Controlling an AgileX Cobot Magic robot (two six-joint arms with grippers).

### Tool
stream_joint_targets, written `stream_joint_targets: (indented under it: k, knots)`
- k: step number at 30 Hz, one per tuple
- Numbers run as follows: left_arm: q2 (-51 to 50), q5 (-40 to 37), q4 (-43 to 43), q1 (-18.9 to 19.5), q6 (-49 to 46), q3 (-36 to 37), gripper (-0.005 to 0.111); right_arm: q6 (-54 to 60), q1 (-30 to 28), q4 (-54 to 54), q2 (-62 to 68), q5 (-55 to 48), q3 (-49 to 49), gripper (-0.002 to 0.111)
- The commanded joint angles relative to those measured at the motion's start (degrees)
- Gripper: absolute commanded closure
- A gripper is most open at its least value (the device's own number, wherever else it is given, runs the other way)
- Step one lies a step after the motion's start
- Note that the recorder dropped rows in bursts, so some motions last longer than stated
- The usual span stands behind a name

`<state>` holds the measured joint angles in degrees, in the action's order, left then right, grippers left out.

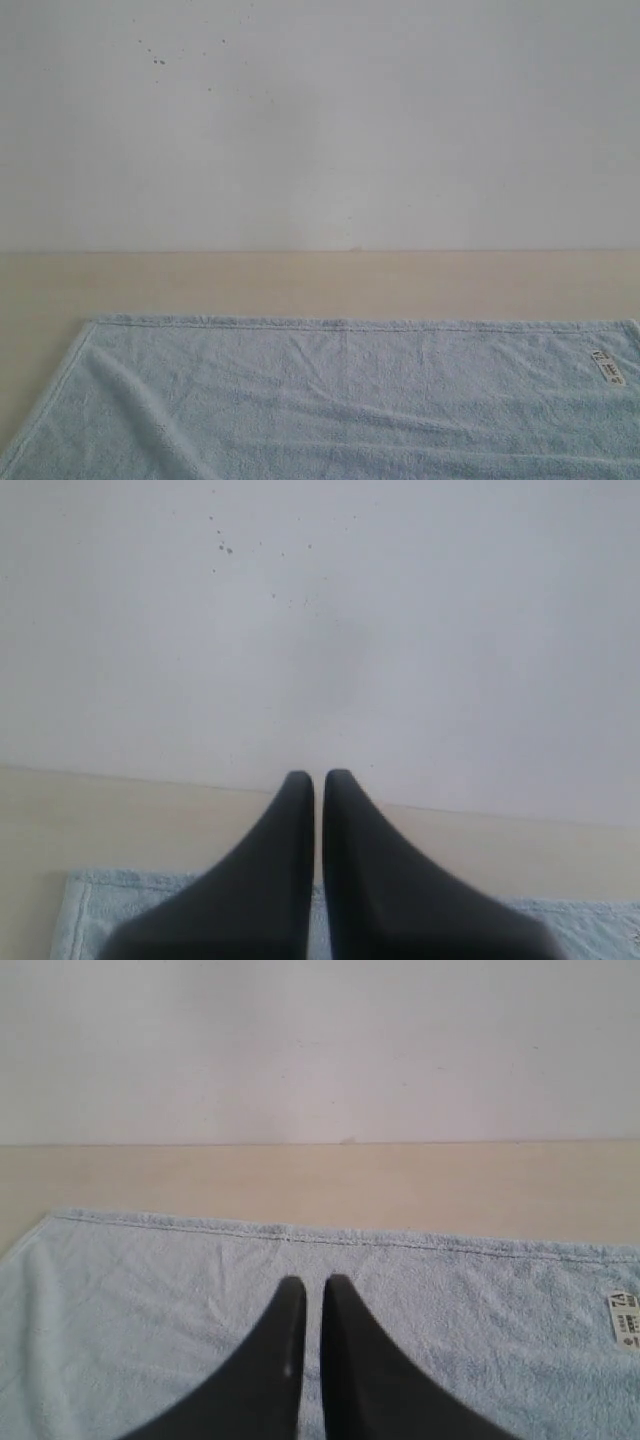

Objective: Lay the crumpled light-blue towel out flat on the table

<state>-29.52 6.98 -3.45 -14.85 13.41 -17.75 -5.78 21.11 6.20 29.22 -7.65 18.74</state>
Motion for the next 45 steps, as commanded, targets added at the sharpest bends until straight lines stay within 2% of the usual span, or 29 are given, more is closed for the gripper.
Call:
stream_joint_targets:
  k: [1,8,11,27,32,35,39,45]
  knots:
    - [8.2,-10.1,0.1,-0.4,0.5,0.3,0.103,-4.4,0.1,-0.3,-4.1,-4.3,-0.1,0.102]
    - [16.8,-19.3,0.1,-0.4,0.5,0.3,0.103,-6.9,0.1,-0.3,-5.9,-7.5,-0.1,0.102]
    - [19.0,-20.7,0.0,-0.4,0.5,0.3,0.103,-7.0,0.1,-0.3,-5.9,-7.5,-0.1,0.102]
    - [20.5,-20.3,0.0,-0.4,0.3,0.3,0.103,-7.0,0.1,-0.3,-5.9,-7.5,-0.2,0.102]
    - [20.5,-20.3,0.0,-0.4,0.3,0.3,0.103,-7.0,0.1,-0.3,-11.6,-7.4,-1.0,0.102]
    - [20.5,-20.3,0.0,-0.4,0.3,0.3,0.103,-6.4,0.1,-1.6,-16.5,-6.1,-2.9,0.102]
    - [20.5,-20.3,0.0,-0.4,0.3,0.3,0.103,0.9,0.1,-2.8,-21.4,-5.5,-6.8,0.102]
    - [20.5,-20.3,0.0,-0.4,0.3,0.3,0.103,1.4,0.1,-2.7,-26.0,-2.6,-14.2,0.102]
